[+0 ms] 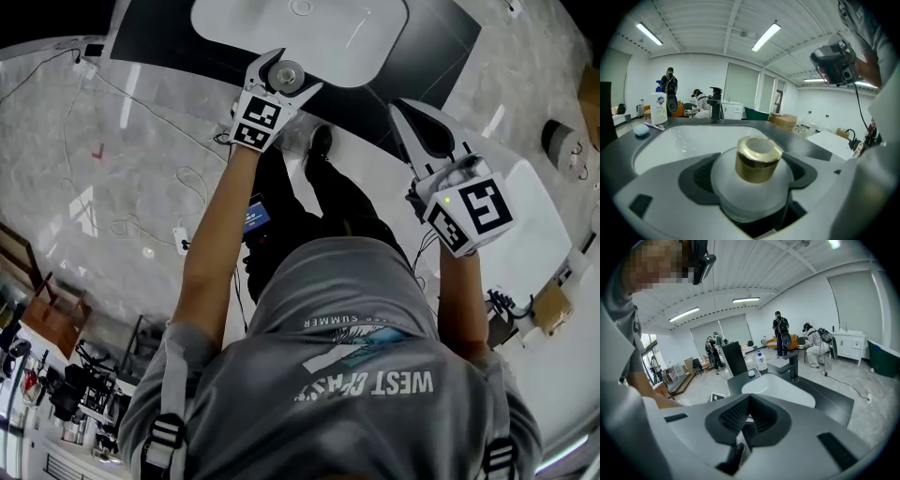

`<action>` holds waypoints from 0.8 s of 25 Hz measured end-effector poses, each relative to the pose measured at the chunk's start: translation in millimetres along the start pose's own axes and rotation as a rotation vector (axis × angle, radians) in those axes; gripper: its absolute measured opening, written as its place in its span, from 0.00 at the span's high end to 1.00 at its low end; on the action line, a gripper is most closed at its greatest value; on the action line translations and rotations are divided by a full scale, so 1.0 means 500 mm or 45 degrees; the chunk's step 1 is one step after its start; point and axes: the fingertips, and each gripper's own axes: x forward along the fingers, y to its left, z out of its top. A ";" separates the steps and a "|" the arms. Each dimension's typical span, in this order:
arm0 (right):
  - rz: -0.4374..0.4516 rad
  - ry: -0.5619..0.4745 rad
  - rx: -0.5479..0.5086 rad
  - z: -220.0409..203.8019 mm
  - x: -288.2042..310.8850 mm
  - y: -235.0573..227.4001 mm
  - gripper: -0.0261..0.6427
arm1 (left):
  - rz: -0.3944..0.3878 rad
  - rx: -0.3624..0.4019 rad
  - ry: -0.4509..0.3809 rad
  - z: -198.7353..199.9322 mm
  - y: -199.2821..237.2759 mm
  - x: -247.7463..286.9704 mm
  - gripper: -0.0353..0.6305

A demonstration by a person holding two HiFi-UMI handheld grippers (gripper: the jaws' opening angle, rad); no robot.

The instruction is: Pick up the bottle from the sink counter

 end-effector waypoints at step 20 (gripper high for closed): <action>-0.036 -0.027 0.035 0.001 -0.014 -0.021 0.97 | 0.053 -0.044 -0.043 0.042 0.023 -0.033 0.42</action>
